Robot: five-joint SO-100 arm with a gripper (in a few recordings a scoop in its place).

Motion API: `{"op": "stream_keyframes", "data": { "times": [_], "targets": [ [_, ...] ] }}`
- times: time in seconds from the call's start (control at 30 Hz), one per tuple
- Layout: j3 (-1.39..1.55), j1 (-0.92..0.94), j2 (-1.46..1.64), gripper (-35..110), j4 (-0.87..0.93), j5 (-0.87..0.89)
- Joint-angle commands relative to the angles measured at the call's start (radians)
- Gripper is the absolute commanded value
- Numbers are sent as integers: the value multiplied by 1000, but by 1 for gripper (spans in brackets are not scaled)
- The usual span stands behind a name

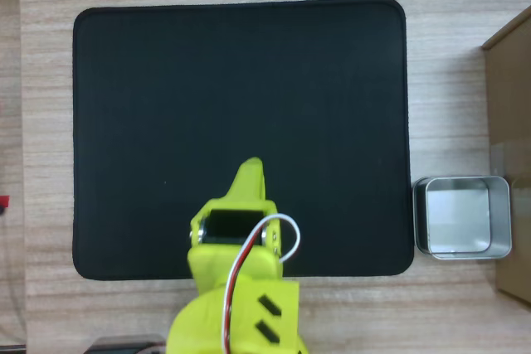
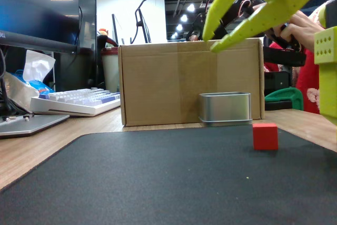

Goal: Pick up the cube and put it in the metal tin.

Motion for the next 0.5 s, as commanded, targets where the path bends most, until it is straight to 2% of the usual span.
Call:
{"op": "stream_keyframes", "data": {
  "times": [0.0,0.1,0.2,0.33,0.47],
  "targets": [
    [-46,40,20,0,48,-15],
    [-61,80,20,0,103,-98],
    [-23,104,20,0,114,-337],
    [18,143,6,1,66,-523],
    [-41,123,-152,2,35,-819]
  ]
}}
